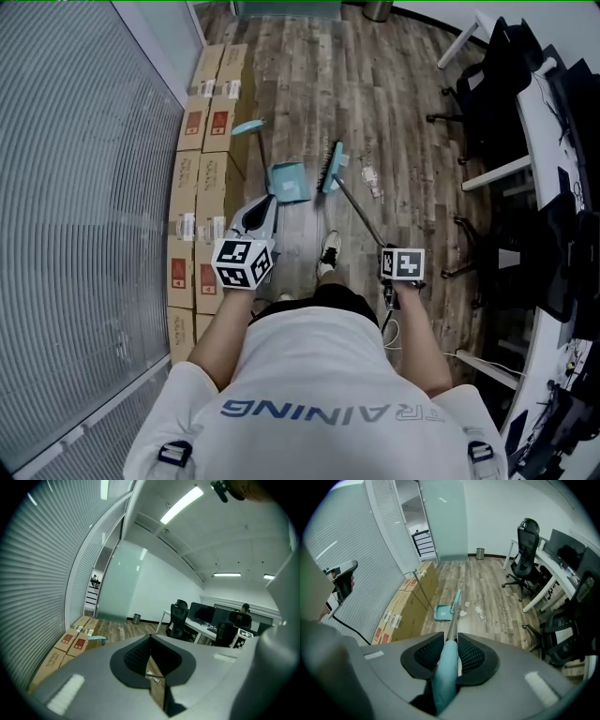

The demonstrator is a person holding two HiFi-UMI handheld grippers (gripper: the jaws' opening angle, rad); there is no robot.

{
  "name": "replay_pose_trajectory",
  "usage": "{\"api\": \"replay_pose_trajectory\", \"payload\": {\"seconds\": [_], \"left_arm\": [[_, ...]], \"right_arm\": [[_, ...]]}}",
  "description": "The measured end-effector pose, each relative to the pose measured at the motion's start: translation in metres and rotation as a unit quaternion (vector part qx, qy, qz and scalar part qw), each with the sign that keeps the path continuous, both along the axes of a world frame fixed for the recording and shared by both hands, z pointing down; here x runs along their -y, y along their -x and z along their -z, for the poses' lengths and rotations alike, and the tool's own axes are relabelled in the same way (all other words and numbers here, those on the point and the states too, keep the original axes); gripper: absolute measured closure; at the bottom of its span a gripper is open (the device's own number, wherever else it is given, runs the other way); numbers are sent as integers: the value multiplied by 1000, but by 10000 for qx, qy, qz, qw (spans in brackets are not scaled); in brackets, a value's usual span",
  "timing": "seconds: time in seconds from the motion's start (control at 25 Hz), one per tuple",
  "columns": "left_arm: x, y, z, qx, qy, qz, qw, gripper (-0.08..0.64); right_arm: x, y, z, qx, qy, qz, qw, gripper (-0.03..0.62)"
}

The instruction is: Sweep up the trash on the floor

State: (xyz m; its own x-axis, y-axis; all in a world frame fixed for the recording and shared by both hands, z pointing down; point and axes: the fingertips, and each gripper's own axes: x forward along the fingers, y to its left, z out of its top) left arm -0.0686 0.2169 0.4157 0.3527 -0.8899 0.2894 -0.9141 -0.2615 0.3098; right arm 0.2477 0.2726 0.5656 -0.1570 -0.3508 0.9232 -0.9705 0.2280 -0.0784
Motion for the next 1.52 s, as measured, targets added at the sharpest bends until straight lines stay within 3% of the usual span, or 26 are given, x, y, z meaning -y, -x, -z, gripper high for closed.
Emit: {"api": "replay_pose_trajectory", "payload": {"seconds": [0.4, 0.64, 0.76, 1.0, 1.12, 1.24, 1.52], "left_arm": [[128, -3, 9, 189, 83, 345, 9992, 558], [179, -1, -7, 514, 322, 494, 9969, 558], [197, 14, -17, 642, 480, 554, 9952, 558], [227, 65, -39, 519, 693, 662, 9940, 558], [249, 88, -54, 461, 754, 464, 9950, 558], [267, 109, -75, 638, 934, 8, 9936, 558], [295, 133, -126, 1309, 1253, -1297, 9749, 486]], "right_arm": [[138, -7, -4, 146, 68, 243, 9996, 483], [204, -16, -22, 215, 213, 408, 9987, 483], [224, -17, -28, 215, 357, 446, 9981, 483], [242, -4, -38, 35, 565, 216, 9982, 483], [249, 12, -40, -109, 605, -20, 9981, 483], [247, 31, -38, -164, 662, -408, 9968, 484], [248, 64, -43, -156, 766, -844, 9934, 483]]}}
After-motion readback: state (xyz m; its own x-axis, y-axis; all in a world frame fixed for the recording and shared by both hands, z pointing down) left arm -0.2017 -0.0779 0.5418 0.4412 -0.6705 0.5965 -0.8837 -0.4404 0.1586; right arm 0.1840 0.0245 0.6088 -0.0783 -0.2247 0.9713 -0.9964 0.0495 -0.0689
